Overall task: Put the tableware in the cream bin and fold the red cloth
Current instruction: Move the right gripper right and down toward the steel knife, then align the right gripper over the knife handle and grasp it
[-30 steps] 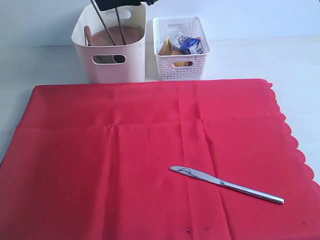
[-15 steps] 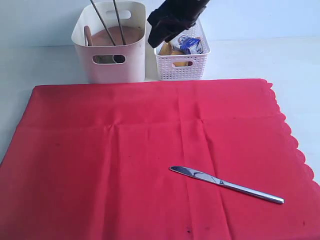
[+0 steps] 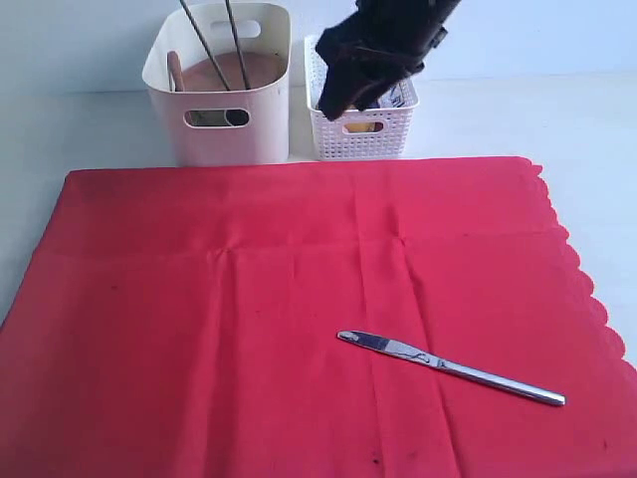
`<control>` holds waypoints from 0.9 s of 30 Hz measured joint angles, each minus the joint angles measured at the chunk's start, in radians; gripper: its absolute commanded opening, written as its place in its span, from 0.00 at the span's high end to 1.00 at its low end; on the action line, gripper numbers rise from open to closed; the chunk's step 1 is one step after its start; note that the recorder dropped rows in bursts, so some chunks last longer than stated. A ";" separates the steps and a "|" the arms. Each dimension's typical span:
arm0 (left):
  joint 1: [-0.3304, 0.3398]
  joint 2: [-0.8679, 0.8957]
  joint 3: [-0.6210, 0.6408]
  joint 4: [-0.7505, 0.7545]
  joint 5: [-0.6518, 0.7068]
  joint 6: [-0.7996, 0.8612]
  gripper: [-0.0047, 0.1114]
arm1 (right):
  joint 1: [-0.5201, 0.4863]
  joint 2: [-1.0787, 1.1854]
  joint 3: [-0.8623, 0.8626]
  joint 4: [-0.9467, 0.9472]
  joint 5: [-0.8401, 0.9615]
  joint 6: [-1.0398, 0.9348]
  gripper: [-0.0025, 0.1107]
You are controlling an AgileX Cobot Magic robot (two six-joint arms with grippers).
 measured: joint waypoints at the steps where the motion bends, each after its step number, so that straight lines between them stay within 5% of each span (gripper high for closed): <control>1: 0.000 0.000 0.000 0.000 0.000 0.000 0.95 | 0.000 -0.018 0.053 0.002 -0.002 -0.005 0.56; 14: 0.000 0.000 0.000 0.000 0.000 0.000 0.95 | 0.000 -0.384 0.784 0.132 -0.313 -0.205 0.56; 27: 0.000 0.000 0.000 0.000 0.000 0.000 0.95 | 0.128 -0.474 1.106 0.200 -0.498 -0.350 0.56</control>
